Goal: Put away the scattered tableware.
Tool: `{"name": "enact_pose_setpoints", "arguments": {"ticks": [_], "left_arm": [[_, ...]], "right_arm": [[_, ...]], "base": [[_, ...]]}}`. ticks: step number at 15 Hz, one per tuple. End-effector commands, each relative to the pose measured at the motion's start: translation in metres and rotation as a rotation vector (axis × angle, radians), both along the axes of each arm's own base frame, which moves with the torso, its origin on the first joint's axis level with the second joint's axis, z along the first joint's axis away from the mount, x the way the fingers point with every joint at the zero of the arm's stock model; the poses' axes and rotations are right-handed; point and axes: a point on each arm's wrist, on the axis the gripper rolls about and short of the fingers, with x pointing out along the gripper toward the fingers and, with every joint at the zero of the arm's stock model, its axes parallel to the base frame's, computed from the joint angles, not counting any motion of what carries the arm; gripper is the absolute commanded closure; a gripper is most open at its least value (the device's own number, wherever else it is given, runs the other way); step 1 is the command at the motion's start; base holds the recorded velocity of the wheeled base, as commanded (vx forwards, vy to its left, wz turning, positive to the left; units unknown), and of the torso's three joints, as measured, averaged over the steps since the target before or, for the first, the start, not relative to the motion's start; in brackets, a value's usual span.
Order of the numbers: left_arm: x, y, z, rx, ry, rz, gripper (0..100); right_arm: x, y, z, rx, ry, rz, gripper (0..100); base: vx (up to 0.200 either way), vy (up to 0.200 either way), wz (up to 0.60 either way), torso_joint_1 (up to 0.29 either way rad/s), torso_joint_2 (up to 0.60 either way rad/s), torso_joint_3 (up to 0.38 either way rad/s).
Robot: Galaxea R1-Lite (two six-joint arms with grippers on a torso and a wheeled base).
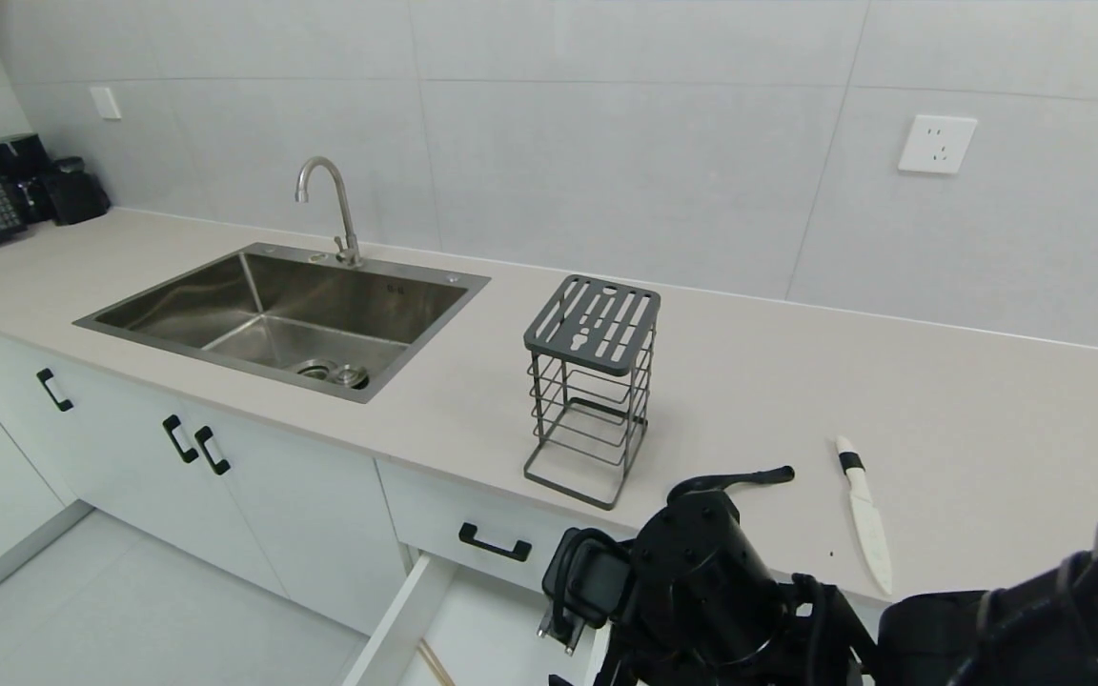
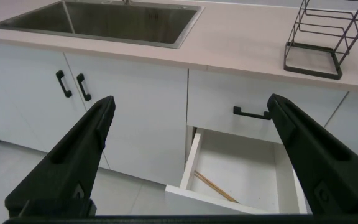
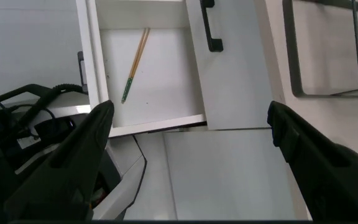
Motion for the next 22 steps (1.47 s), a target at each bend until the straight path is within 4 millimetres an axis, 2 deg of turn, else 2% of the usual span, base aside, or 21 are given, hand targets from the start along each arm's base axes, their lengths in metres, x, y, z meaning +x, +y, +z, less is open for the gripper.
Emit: {"name": "enact_pose_setpoints", "arguments": {"ticks": [1, 3, 5, 7, 10, 13, 15, 17, 18, 20, 22], "left_arm": [[0.000, 0.000, 0.000, 0.000, 0.001, -0.001, 0], [0.000, 0.000, 0.000, 0.000, 0.003, 0.001, 0], [0.000, 0.000, 0.000, 0.000, 0.001, -0.001, 0], [0.000, 0.000, 0.000, 0.000, 0.003, 0.001, 0], [0.000, 0.000, 0.000, 0.000, 0.001, -0.001, 0], [0.000, 0.000, 0.000, 0.000, 0.001, -0.001, 0], [0.000, 0.000, 0.000, -0.001, 0.001, 0.001, 0], [0.000, 0.000, 0.000, 0.000, 0.003, -0.001, 0], [0.000, 0.000, 0.000, 0.000, 0.001, 0.001, 0], [0.000, 0.000, 0.000, 0.000, 0.003, 0.001, 0], [0.000, 0.000, 0.000, -0.001, 0.001, 0.001, 0]], "right_arm": [[0.009, -0.007, 0.000, 0.006, -0.002, -0.037, 0], [0.015, -0.024, 0.008, 0.026, 0.002, -0.071, 0], [0.025, -0.061, 0.024, 0.081, 0.011, -0.121, 0], [0.031, -0.082, 0.033, 0.106, -0.004, -0.182, 0], [0.039, -0.106, 0.030, 0.097, 0.010, -0.212, 0], [0.041, -0.116, 0.026, 0.119, 0.045, -0.187, 0], [0.066, -0.130, 0.040, 0.216, 0.048, -0.184, 0], [0.077, -0.138, 0.045, 0.277, 0.124, -0.127, 0], [0.085, -0.141, 0.043, 0.278, 0.174, -0.122, 0], [0.107, -0.139, 0.035, 0.254, 0.155, -0.091, 0], [0.117, -0.146, 0.027, 0.228, 0.146, -0.089, 0]], "base": [[0.000, 0.000, 0.00, 0.000, 0.00, 0.000], [0.000, 0.000, 0.00, 0.000, 0.00, 0.000], [0.000, 0.000, 0.00, 0.000, 0.00, 0.000], [0.000, 0.000, 0.00, 0.000, 0.00, 0.000], [0.000, 0.000, 0.00, 0.000, 0.00, 0.000], [0.000, 0.000, 0.00, 0.000, 0.00, 0.000], [0.000, 0.000, 0.00, 0.000, 0.00, 0.000], [0.000, 0.000, 0.00, 0.000, 0.00, 0.000], [0.000, 0.000, 0.00, 0.000, 0.00, 0.000], [0.000, 0.000, 0.00, 0.000, 0.00, 0.000], [0.000, 0.000, 0.00, 0.000, 0.00, 0.000]]}}
